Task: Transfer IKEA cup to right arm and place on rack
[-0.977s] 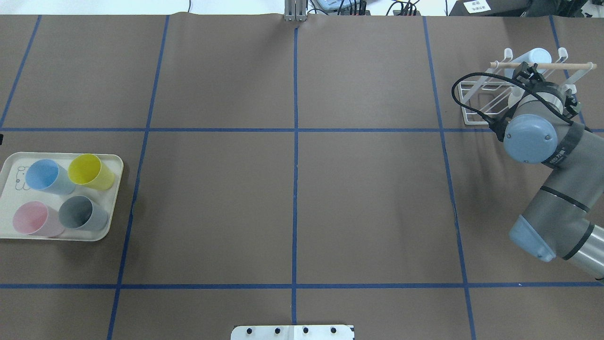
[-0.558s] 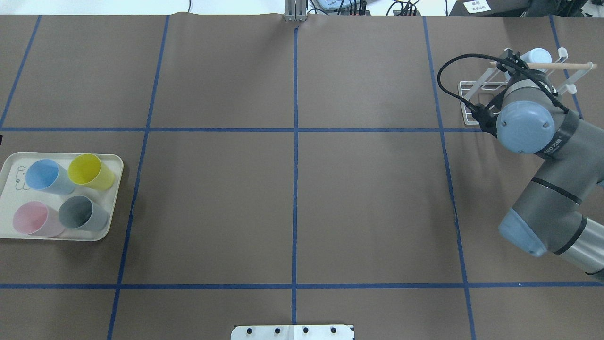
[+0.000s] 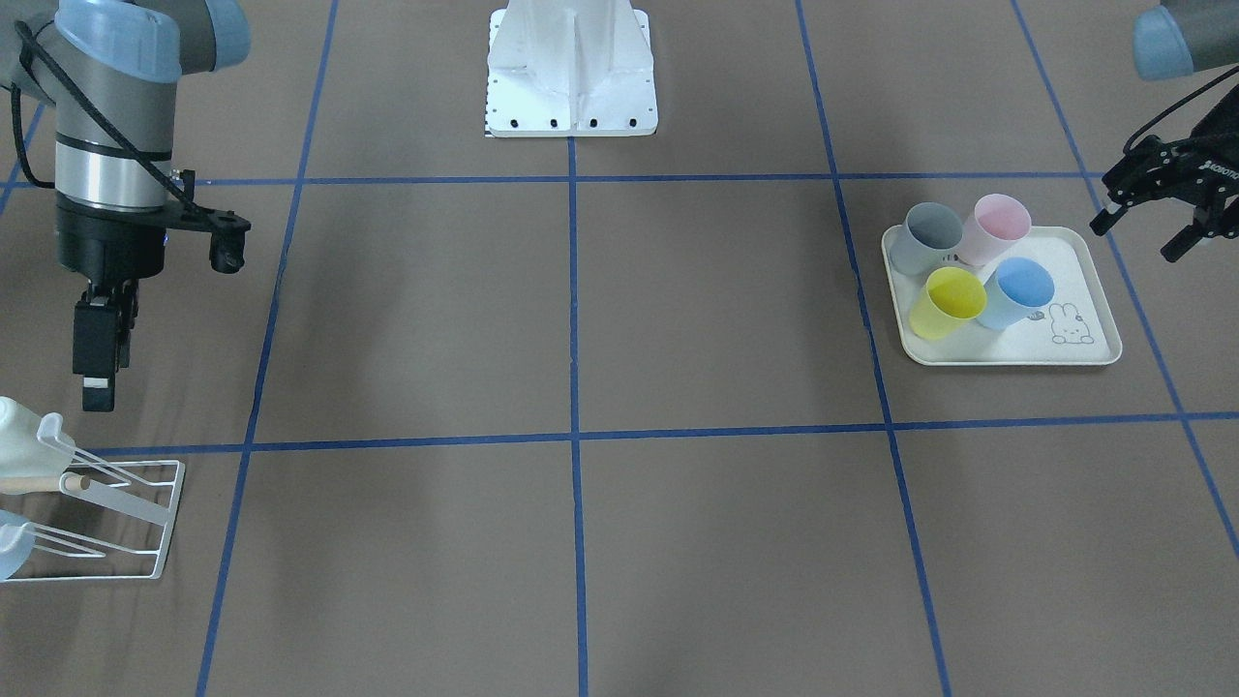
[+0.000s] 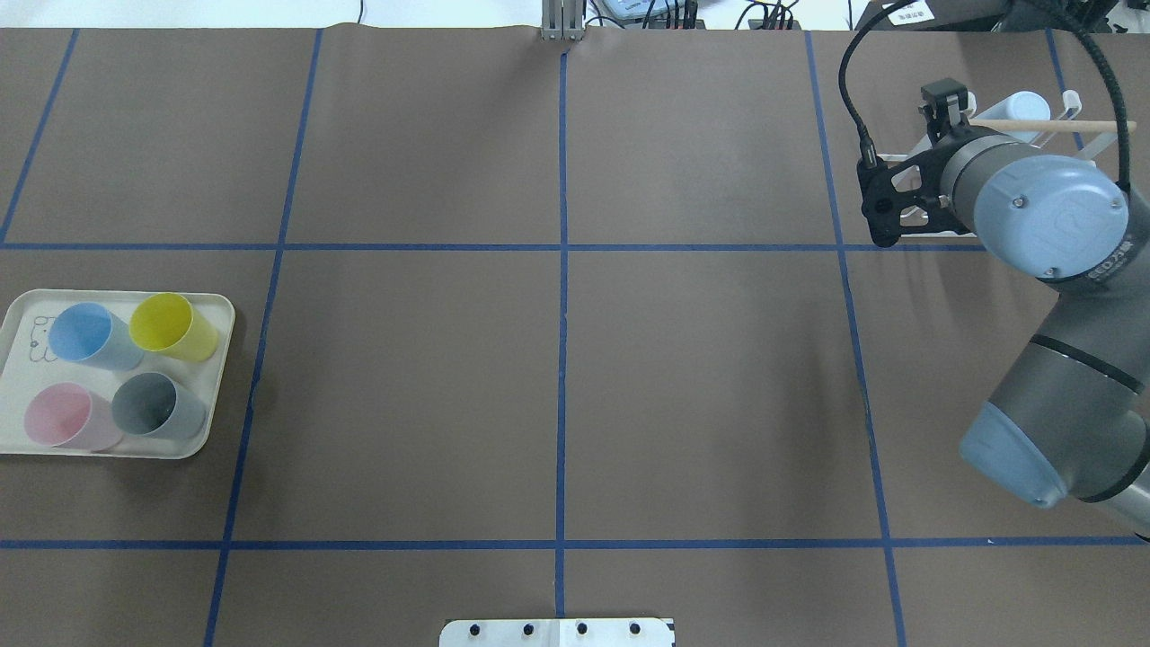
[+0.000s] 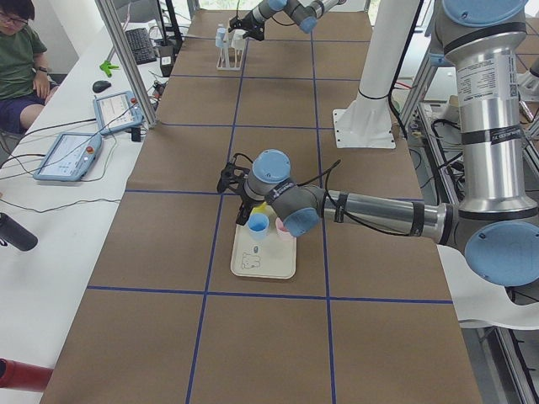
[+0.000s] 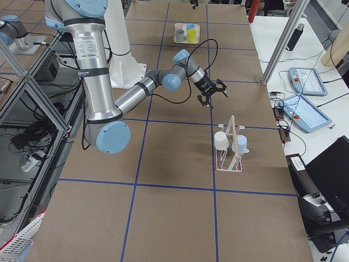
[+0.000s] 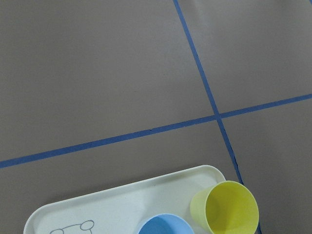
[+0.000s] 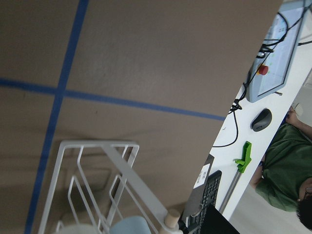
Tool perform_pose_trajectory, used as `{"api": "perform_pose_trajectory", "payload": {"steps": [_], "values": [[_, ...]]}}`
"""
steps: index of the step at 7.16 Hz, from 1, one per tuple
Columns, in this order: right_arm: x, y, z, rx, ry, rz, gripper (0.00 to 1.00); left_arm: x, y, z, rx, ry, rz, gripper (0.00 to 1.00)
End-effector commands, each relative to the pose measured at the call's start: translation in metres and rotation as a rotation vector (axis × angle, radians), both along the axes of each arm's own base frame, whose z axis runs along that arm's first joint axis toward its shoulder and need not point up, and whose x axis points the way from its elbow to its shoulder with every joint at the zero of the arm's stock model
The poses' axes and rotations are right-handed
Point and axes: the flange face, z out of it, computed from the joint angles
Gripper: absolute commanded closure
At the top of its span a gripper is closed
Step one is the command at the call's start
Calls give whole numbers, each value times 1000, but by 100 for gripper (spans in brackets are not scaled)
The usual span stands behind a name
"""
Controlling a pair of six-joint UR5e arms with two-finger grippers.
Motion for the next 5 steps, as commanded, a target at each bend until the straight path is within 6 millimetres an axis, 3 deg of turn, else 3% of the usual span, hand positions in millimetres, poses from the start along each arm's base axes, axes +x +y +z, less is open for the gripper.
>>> {"api": "perform_pose_trajectory", "payload": {"steps": [1, 2, 3, 5], "values": [[-10, 18, -40, -119, -558, 202, 1, -1, 0, 3, -25, -17, -51, 0], [-18, 27, -52, -211, -806, 254, 1, 0, -1, 3, -50, -6, -64, 0], [-27, 32, -68, -295, -914, 271, 0, 8, 0, 2, -80, 8, -68, 0], [-65, 41, -94, -469, -941, 275, 0, 37, 1, 6, -103, -27, -92, 0]]}}
